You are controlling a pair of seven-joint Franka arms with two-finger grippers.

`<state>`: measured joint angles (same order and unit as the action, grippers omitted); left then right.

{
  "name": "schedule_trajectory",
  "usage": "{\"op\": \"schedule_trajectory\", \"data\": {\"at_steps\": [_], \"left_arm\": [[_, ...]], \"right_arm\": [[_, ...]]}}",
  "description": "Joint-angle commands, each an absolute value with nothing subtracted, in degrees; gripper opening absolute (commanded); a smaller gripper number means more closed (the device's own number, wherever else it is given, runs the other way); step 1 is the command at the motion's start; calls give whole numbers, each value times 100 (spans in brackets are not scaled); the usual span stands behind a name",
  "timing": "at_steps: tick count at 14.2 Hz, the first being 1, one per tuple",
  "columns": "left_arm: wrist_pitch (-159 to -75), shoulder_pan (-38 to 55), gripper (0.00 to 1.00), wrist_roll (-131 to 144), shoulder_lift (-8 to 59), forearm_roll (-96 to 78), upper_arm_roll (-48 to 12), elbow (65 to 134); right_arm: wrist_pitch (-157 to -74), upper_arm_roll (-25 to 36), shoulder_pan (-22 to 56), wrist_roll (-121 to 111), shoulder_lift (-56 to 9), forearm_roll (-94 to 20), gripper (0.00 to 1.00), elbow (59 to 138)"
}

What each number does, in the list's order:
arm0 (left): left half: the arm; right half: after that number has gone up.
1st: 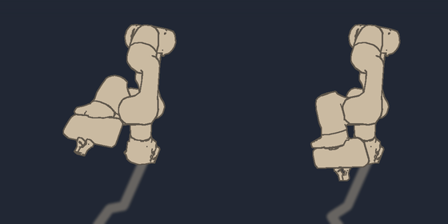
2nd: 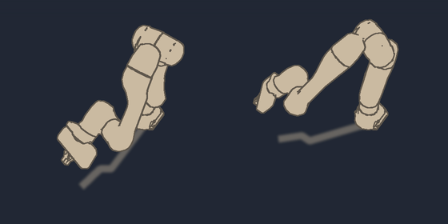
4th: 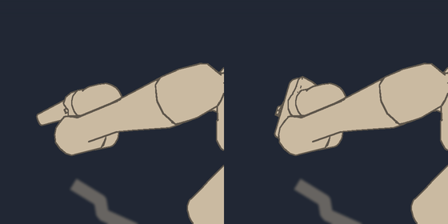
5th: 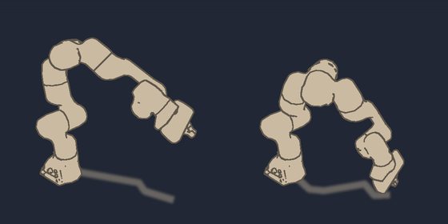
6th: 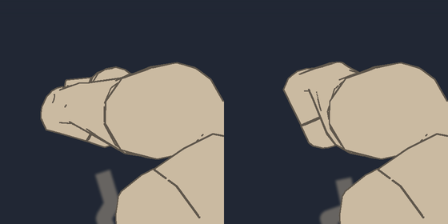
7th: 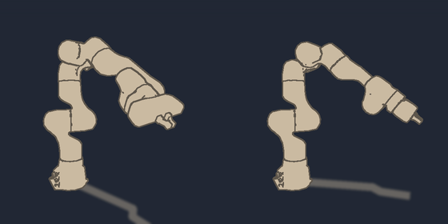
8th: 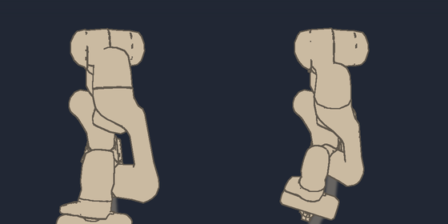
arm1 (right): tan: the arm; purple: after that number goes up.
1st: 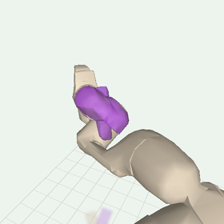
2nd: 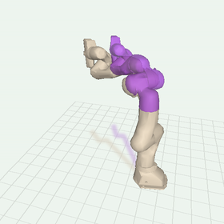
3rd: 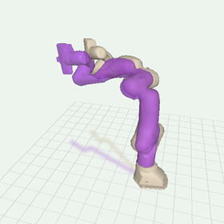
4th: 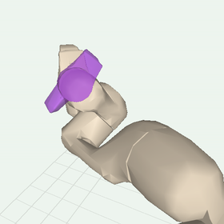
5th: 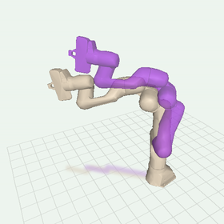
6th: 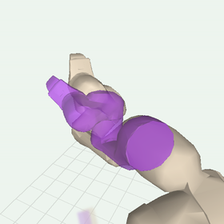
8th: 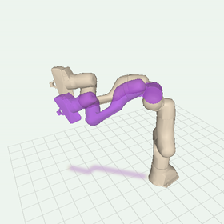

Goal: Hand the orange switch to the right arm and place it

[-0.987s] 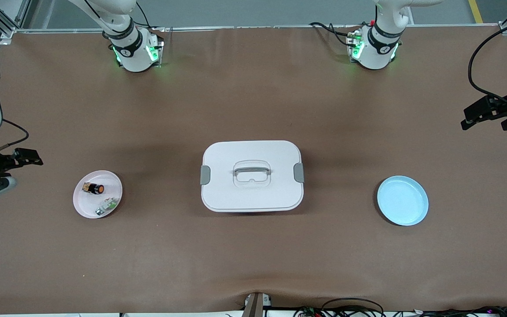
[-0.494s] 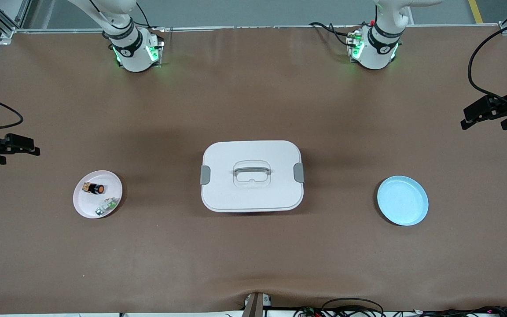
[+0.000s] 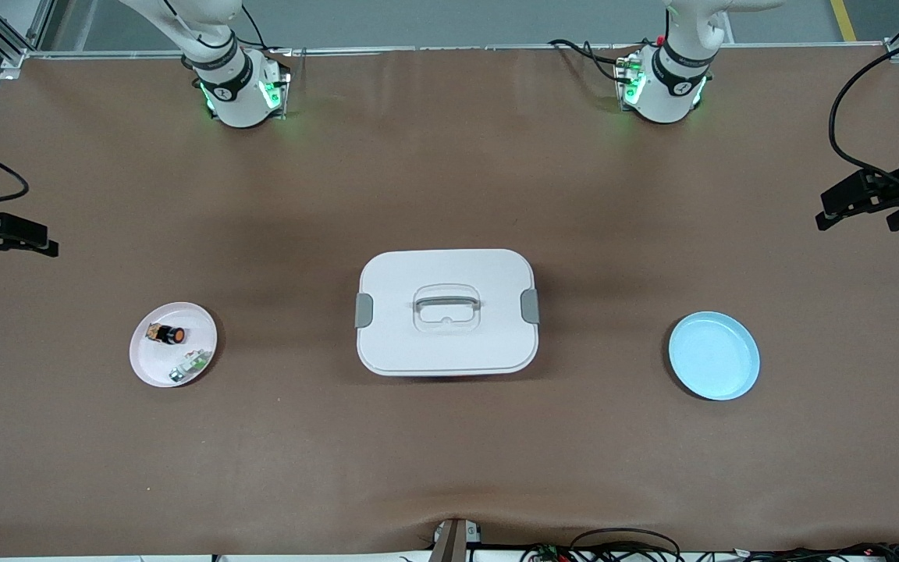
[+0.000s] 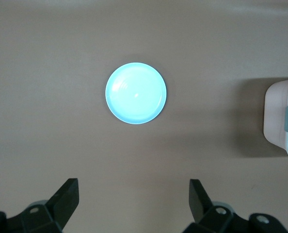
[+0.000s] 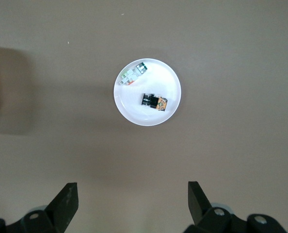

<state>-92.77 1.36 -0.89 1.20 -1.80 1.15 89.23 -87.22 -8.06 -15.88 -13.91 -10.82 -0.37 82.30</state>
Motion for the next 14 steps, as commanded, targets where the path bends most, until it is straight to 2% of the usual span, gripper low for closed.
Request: {"op": "schedule_trajectory", "data": {"at_steps": [1, 4, 7, 14], "left_arm": [[-9185, 132, 100, -18, 141, -237, 97, 8824], [-9193, 149, 100, -18, 149, -211, 97, 8824], [-9193, 167, 100, -9, 158, -185, 97, 8824], [-9237, 141, 100, 61, 158, -202, 105, 8824]], "right_arm": [[-8229, -809, -1723, -1327, -1020, -149, 100, 7824], [-8095, -870, -1696, -1283, -1020, -150, 100, 7682], [-7586, -888, -1670, -829, -906, -184, 100, 7682], [-7664, -888, -1319, -589, -773, -114, 100, 7682]]}}
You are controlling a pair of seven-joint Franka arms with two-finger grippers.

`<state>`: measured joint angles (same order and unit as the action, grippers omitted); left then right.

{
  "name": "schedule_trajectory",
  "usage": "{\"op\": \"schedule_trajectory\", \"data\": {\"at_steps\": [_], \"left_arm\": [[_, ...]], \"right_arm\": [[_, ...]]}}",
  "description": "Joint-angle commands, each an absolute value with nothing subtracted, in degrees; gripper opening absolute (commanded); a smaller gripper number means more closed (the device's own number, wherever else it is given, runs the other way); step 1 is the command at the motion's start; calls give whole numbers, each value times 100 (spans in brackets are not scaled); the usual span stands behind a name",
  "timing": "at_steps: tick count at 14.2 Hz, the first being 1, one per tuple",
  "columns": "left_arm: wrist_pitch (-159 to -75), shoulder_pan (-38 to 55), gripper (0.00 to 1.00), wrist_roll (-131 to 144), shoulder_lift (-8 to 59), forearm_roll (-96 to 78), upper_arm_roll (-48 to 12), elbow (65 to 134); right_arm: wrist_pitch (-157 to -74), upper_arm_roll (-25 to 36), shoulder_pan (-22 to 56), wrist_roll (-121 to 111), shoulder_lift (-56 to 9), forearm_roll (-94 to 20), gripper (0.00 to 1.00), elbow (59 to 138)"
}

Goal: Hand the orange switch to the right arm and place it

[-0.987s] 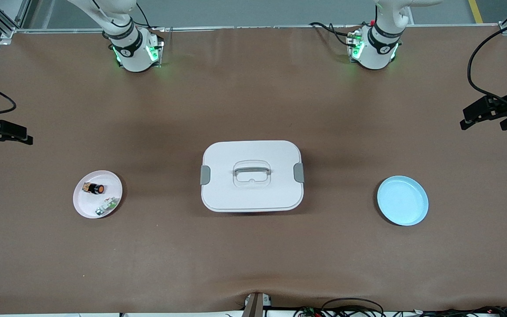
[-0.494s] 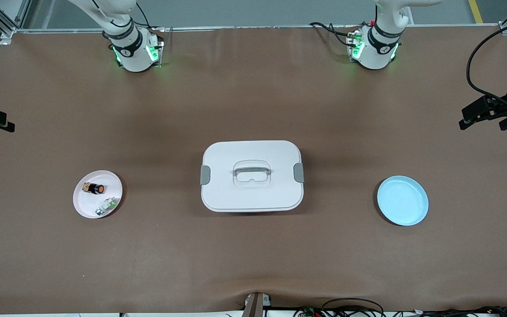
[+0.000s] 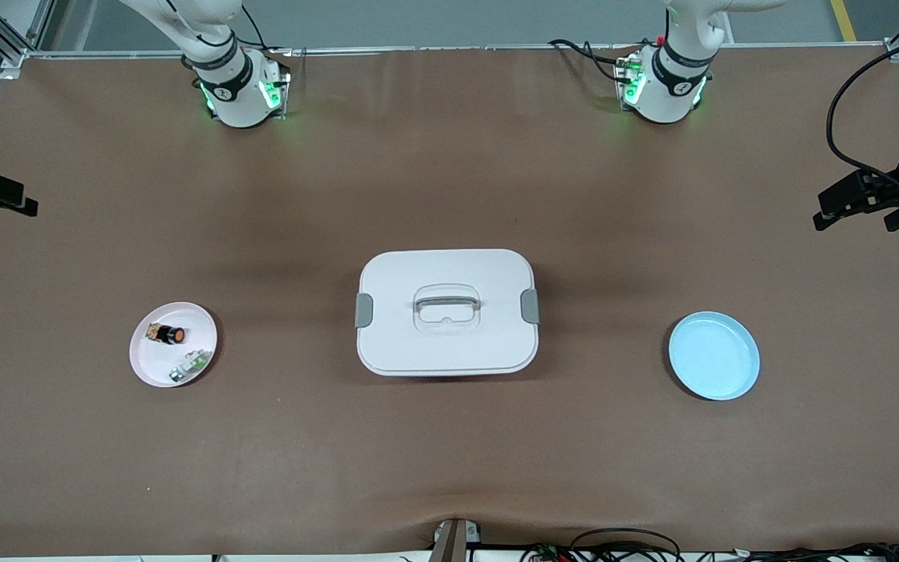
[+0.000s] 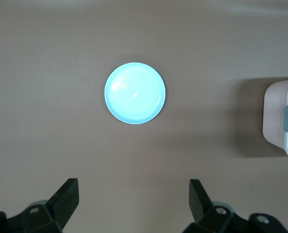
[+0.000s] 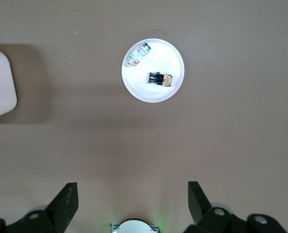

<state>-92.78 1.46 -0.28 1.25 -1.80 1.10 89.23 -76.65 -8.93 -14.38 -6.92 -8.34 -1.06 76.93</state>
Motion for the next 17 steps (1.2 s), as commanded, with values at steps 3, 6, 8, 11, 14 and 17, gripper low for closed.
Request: {"op": "schedule_trajectory", "data": {"at_steps": [3, 6, 8, 11, 14, 17], "left_arm": [[-9255, 132, 100, 62, 158, -202, 105, 8824], [-9264, 123, 100, 53, 158, -185, 105, 8824], [-9264, 97, 100, 44, 158, -167, 97, 8824], [-9264, 97, 100, 44, 158, -167, 105, 8824], [-9264, 97, 100, 44, 158, -176, 105, 8824], [-9264, 97, 100, 44, 158, -176, 105, 8824]], "right_arm": [[-7673, -879, -1275, -589, -773, -141, 100, 7682], [-7647, -844, -1266, -510, -739, -62, 100, 7682], [-7620, -809, -1257, -562, -694, -114, 100, 7664], [-7699, -425, -724, -580, -615, 69, 100, 7673], [-7725, -9, -281, -571, -598, 168, 100, 7682], [-7743, -9, -431, -580, -589, 27, 100, 7690]]}}
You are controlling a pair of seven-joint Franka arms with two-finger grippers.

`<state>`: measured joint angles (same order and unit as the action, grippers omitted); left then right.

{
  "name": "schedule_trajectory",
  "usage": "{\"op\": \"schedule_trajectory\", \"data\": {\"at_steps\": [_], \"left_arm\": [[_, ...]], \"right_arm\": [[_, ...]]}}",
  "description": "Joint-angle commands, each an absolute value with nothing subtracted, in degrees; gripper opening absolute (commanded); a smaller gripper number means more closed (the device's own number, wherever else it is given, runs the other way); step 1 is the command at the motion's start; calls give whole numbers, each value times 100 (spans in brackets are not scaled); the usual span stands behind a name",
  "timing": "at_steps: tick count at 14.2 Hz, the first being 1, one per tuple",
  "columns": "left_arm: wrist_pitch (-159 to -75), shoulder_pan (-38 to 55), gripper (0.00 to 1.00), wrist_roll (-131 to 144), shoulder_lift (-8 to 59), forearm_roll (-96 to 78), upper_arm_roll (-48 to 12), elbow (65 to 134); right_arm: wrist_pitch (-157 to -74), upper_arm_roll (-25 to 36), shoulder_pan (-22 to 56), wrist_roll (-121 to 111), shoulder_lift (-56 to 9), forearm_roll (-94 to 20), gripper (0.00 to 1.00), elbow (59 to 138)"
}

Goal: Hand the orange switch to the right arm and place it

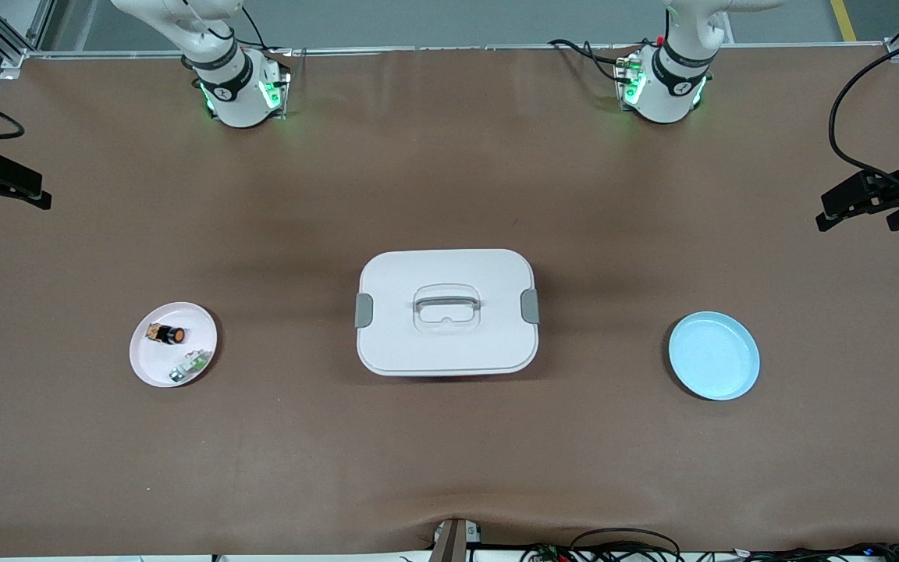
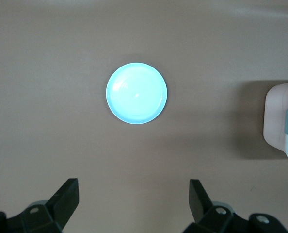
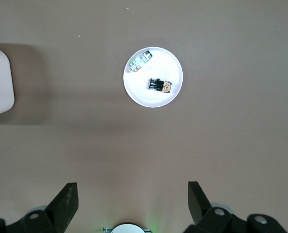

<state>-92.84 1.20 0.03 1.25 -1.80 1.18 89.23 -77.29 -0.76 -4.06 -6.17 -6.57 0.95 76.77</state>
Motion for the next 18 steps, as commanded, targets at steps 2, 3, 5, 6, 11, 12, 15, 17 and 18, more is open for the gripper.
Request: {"op": "schedule_trajectory", "data": {"at_steps": [2, 3, 5, 6, 11, 12, 15, 17, 18], "left_arm": [[-9264, 114, 100, 44, 158, -176, 105, 8824], [-9264, 123, 100, 44, 158, -167, 105, 8824], [-9264, 114, 100, 44, 158, -176, 97, 8824], [-9264, 114, 100, 44, 158, -176, 105, 8824], [-9264, 114, 100, 44, 158, -176, 105, 8824], [-9264, 106, 100, 44, 158, -176, 105, 8824], [-9264, 97, 100, 44, 158, -176, 97, 8824], [-9272, 97, 100, 44, 158, -176, 105, 8824], [-9272, 97, 100, 44, 158, -176, 105, 8824]], "right_arm": [[-7734, -9, -448, -563, -537, -35, 100, 7734], [-7726, -9, -500, -563, -527, -148, 100, 7743], [-7734, -9, -606, -562, -501, -377, 100, 7743], [-7734, -9, -615, -562, -492, -413, 100, 7743], [-7787, -26, -580, -493, -422, -413, 100, 7761], [-7787, -26, -580, -492, -413, -413, 100, 7761], [-7770, -18, -580, -422, -404, -413, 100, 7761], [-7778, -26, -580, -72, -369, -413, 100, 7761], [-7787, -35, -571, 34, -369, -413, 100, 7761]]}}
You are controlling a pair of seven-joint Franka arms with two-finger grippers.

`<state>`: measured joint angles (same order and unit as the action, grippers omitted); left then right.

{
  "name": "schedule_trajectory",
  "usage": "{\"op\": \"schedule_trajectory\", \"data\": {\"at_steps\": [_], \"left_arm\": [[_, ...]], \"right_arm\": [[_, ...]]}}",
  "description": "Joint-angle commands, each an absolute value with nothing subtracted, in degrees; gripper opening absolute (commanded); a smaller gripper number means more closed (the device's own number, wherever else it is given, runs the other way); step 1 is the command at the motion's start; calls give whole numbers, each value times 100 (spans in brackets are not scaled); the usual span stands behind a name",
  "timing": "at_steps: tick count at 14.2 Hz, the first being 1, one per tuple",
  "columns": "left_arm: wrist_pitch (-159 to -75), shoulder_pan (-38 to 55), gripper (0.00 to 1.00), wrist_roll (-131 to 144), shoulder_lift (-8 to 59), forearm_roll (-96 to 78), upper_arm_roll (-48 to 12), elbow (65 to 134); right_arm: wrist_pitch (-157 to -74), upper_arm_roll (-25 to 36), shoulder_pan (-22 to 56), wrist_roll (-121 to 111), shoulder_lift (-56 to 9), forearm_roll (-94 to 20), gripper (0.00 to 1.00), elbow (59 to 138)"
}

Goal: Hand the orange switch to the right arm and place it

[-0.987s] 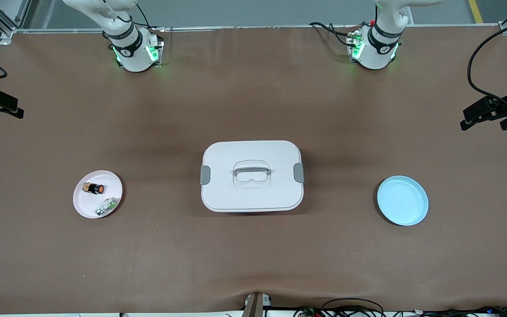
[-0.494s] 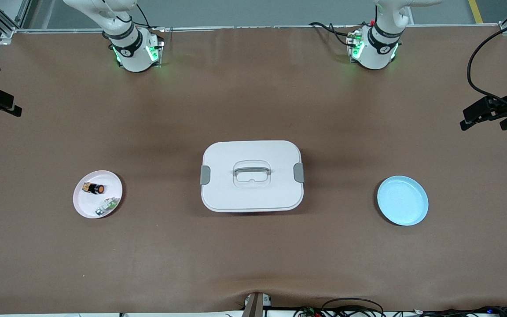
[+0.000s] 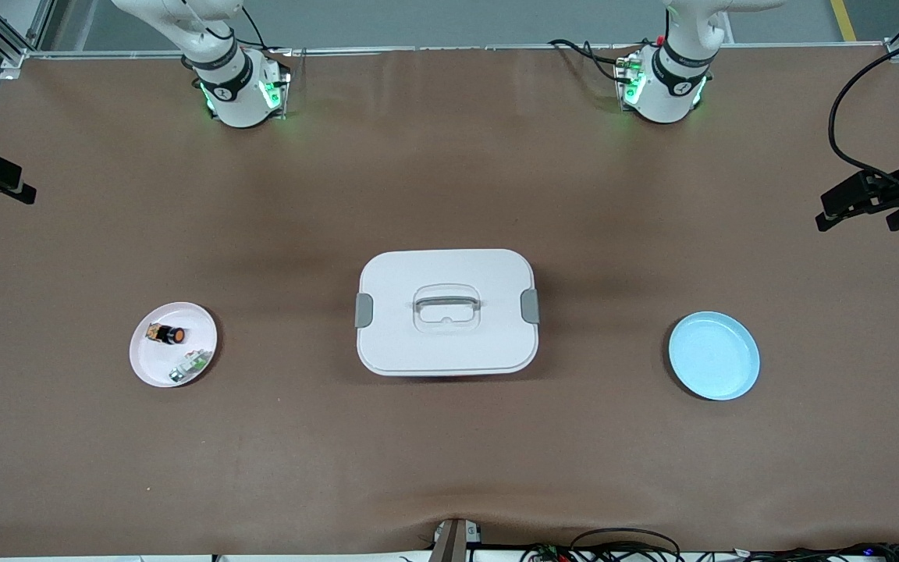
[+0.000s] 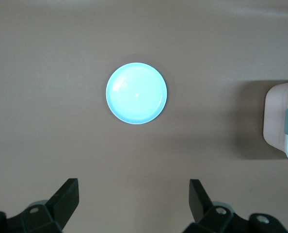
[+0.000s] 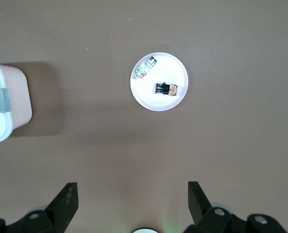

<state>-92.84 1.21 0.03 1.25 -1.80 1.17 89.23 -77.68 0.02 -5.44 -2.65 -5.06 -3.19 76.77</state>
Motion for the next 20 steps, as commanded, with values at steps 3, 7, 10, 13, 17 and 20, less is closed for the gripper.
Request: {"op": "schedule_trajectory", "data": {"at_steps": [3, 7, 10, 13, 17, 20], "left_arm": [[-9272, 97, 100, 44, 158, -176, 105, 8824], [-9272, 97, 100, 44, 158, -185, 105, 8824], [-9272, 88, 100, 44, 158, -185, 105, 8824], [-9272, 88, 100, 44, 158, -193, 105, 8824], [-9272, 88, 100, 44, 158, -185, 105, 8824], [-9272, 88, 100, 44, 158, -193, 105, 8824]], "right_arm": [[-7805, -44, -563, 140, -369, -413, 100, 7761], [-8128, -35, -563, 167, -10, -413, 100, 8321], [-8191, -44, -554, 167, 88, -413, 100, 8464], [-8200, -35, -484, 210, 88, -413, 100, 8455], [-8200, -18, -360, 545, 62, -404, 100, 8429], [-8200, -18, -369, 510, 44, -404, 100, 8411]]}}
